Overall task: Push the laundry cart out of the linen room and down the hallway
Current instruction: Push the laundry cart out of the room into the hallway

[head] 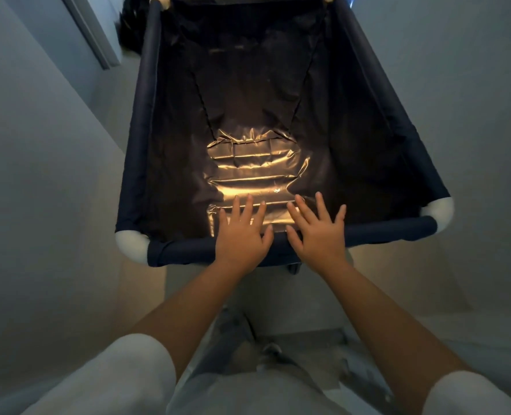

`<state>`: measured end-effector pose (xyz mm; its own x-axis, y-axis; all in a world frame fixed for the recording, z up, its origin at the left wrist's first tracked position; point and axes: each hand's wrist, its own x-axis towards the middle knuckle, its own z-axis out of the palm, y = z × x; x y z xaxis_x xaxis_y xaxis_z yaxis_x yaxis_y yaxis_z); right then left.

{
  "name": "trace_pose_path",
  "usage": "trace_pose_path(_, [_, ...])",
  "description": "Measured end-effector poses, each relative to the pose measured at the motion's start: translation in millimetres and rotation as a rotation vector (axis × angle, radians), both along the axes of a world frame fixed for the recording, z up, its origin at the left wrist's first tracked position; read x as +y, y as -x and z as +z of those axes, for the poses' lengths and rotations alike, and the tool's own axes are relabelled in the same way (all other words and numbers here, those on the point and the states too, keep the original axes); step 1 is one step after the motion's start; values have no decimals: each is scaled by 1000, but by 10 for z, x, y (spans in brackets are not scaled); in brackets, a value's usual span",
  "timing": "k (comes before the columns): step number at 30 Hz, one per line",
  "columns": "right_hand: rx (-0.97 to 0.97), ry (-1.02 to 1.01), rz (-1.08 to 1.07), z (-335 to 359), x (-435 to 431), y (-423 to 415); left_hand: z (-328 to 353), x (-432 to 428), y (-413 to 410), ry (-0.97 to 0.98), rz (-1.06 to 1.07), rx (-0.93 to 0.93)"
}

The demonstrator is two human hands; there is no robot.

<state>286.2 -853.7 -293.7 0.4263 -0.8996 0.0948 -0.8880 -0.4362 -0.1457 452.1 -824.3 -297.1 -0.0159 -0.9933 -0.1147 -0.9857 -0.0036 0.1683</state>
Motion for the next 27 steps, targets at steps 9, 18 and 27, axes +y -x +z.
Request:
trace_pose_path(9, [-21,-36,-47,0,-1136,-422,-11,-1220,-164,-23,-77,52])
trace_pose_path(18, [51,-87,-16,28,-2154,-529,-12,-1986,-467,-18,27,-28])
trace_pose_path(27, [84,-138,0,52,-2675,-586,19,-2477,-497,-21,52,12])
